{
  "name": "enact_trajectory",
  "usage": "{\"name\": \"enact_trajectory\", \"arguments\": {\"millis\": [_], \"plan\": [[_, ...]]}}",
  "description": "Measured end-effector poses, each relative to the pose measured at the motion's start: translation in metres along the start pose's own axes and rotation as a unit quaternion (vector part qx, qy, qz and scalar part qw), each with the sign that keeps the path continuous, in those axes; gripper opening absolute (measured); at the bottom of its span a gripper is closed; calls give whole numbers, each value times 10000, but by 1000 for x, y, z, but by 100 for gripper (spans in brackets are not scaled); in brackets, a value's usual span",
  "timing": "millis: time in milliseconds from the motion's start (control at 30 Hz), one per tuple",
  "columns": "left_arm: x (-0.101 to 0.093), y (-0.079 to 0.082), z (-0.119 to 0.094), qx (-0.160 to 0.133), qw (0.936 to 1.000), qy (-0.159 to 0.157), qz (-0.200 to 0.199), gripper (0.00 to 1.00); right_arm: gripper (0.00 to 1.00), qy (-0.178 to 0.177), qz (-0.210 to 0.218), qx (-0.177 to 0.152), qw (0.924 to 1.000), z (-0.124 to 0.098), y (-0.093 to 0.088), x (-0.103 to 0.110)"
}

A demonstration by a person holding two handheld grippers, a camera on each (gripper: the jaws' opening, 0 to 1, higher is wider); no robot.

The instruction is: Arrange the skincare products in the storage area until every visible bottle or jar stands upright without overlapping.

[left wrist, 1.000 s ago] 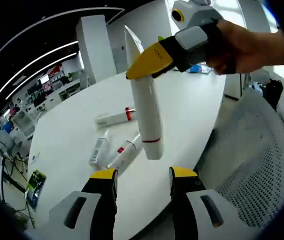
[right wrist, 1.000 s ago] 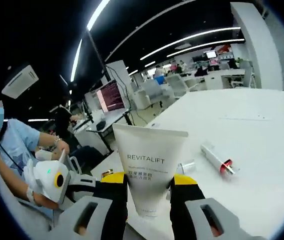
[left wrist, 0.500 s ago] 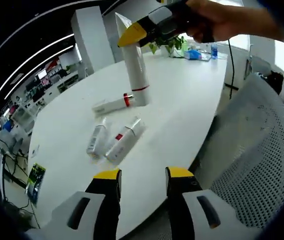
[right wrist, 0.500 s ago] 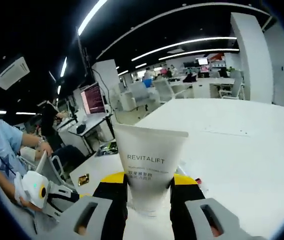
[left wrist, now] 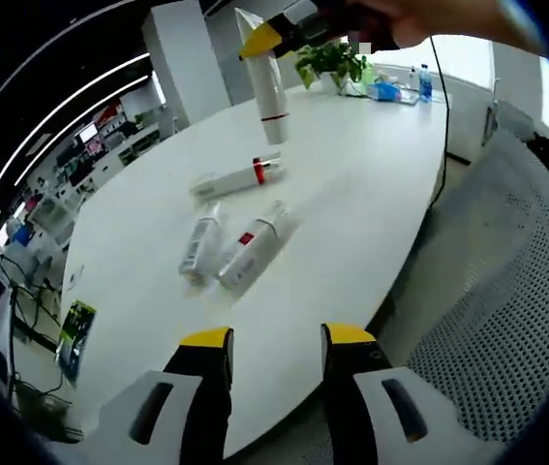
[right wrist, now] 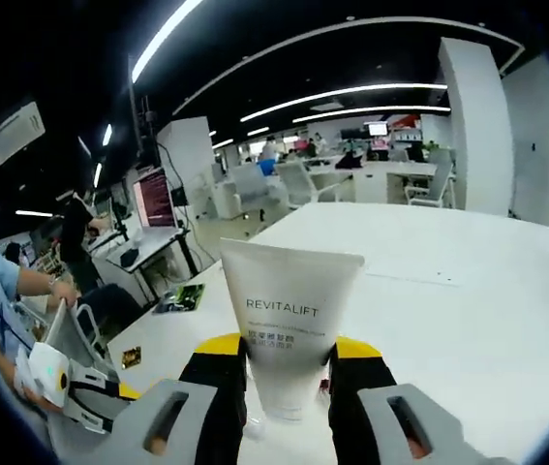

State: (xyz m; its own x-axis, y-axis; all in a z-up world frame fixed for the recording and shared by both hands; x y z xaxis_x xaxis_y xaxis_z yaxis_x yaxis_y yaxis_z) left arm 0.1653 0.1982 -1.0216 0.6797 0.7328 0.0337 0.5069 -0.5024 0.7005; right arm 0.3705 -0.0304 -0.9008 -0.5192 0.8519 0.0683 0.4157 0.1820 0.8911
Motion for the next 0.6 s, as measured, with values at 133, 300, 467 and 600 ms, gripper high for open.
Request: {"name": "enact_trajectory", "arguments": {"millis": [133, 300, 467, 600], "plan": [[0, 3, -2, -208, 9996, 29, -171, 26, 25, -70, -29, -17, 10000, 4, 7, -9], [-1, 0, 1, -62, 9998, 1, -202, 27, 25, -262, -62, -60, 9996, 9, 18, -24], [2, -1, 0, -90, 9996, 75, -254, 27, 25, -355, -135, -12, 9993, 20, 26, -35], [2, -2, 0, -22, 9996, 68, -259, 26, 25, -383, -126, -1, 9992, 23, 33, -35]]}}
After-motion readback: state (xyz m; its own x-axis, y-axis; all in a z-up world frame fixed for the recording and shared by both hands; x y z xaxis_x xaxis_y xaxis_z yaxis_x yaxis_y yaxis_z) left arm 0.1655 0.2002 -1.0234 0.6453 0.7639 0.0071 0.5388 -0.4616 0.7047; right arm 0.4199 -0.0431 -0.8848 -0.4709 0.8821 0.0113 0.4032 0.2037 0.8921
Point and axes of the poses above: the point that each gripper's makers call its tool centre point, and the gripper's own axes: z roughly forward along the fingers, x roughly to its left, y roughly out of its top, the point moved 10 cm from there along -z, roughly backward along the fingers, and after that the axes turned 13 degrees about -y, right-handed, at the moved point
